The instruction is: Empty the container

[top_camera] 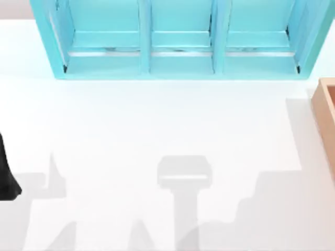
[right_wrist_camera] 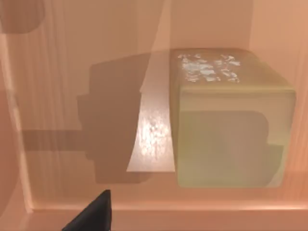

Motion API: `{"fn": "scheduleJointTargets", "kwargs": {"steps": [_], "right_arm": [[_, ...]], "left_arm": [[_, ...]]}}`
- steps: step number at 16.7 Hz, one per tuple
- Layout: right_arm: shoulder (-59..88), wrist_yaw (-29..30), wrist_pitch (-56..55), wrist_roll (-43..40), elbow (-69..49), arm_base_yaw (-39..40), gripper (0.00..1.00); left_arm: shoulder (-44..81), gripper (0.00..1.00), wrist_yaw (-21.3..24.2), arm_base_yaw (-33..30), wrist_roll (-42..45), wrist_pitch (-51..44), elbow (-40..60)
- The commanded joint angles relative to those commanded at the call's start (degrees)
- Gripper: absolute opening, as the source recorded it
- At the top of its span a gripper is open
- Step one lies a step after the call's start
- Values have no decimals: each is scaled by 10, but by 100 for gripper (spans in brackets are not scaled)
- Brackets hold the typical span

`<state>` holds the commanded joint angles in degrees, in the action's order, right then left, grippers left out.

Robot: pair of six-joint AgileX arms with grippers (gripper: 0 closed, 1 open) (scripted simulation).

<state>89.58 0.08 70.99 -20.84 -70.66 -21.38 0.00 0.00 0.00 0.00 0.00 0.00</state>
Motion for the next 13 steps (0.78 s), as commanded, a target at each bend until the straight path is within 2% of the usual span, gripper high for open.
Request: {"fn": "scheduleJointTargets", "kwargs": {"steps": [4,10,13], "right_arm": [[5,0,-24,2,22,2,100],[47,0,-185,3,129,2,100],[64,0,-231,3,166,2,100]], "left_arm": [[0,100,0,0,0,0,0],[0,100,0,0,0,0,0],[0,100,0,0,0,0,0]]}}
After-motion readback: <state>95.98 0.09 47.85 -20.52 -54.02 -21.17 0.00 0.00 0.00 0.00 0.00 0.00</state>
